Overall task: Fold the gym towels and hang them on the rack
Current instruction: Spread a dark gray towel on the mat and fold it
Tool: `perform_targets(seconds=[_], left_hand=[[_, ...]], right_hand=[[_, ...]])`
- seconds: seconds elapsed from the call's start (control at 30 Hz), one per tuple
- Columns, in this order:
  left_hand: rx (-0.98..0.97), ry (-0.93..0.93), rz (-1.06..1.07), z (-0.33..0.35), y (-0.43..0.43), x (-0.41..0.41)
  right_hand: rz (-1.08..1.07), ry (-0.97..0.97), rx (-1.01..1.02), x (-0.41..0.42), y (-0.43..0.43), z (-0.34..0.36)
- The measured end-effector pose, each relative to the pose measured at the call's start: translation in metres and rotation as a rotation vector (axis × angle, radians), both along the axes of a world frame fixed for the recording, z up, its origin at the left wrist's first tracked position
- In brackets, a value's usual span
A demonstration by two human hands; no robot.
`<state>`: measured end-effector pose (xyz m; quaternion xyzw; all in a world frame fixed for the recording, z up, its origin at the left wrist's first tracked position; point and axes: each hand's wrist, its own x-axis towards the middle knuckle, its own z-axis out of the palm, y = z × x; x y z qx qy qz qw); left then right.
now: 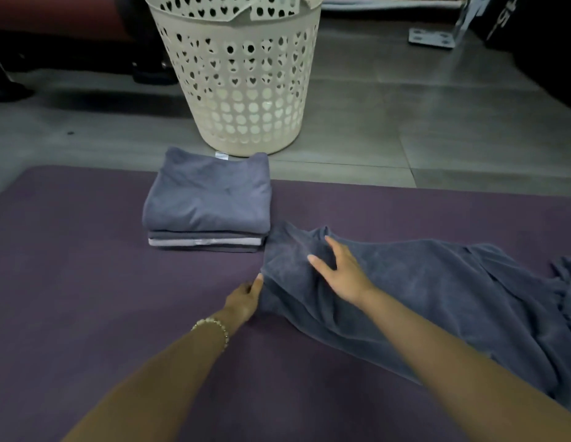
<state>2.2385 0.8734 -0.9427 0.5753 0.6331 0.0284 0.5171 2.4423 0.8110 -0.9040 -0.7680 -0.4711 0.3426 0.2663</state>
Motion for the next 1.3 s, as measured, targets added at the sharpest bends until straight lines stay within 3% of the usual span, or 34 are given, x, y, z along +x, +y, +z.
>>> perform_targets(seconds=[0.1, 0.2, 0.3, 0.4, 0.53, 0.67, 0.77, 0.87, 0.9, 0.93, 1.0, 1.07, 1.17, 1.3], left_hand=[[0.058, -0.025, 0.008, -0.007, -0.002, 0.005], [-0.043, -0.262, 0.147, -0.001, -0.003, 0.011], [-0.141, -0.525, 0.228, 0.010, 0.001, 0.017], [-0.075, -0.577, 0.231, 0.020, -0.003, 0.021], [-0.061, -0.601, -0.067, 0.041, -0.012, 0.023], [-0.240, -0.316, -0.652, 0.066, -0.037, 0.036], [-0.332, -0.275, -0.685, 0.076, -0.049, 0.047], [0.112, -0.327, -0.381, 0.072, -0.035, 0.054], [0.285, -0.325, -0.373, 0.070, -0.031, 0.056], [0.416, -0.298, -0.449, 0.067, -0.030, 0.058], [0.499, -0.164, -0.724, 0.064, -0.034, 0.065], [0.439, -0.036, -0.902, 0.061, -0.042, 0.070], [0.204, -0.016, -0.890, 0.065, -0.060, 0.069], [-0.109, 0.081, -0.933, 0.062, -0.088, 0.057]], right_hand=[[0.134, -0.138, -0.102, -0.008, 0.023, 0.000], [0.230, -0.166, -0.178, -0.019, 0.023, -0.010], [0.155, 0.022, -0.191, -0.030, 0.005, -0.017], [-0.100, 0.333, -0.097, -0.026, -0.009, -0.014], [-0.019, 0.457, -0.164, -0.003, -0.030, 0.011], [0.057, 0.448, -0.215, 0.020, -0.055, 0.027], [0.045, 0.432, -0.290, 0.027, -0.077, 0.036], [0.025, 0.643, -0.304, 0.034, -0.094, 0.037], [0.024, 0.681, -0.310, 0.033, -0.096, 0.044], [0.045, 0.690, -0.317, 0.033, -0.098, 0.049], [0.100, 0.677, -0.327, 0.033, -0.101, 0.060], [0.168, 0.690, -0.326, 0.034, -0.103, 0.070], [0.269, 0.708, -0.481, 0.038, -0.109, 0.076], [0.356, 0.417, -0.846, 0.040, -0.122, 0.053]])
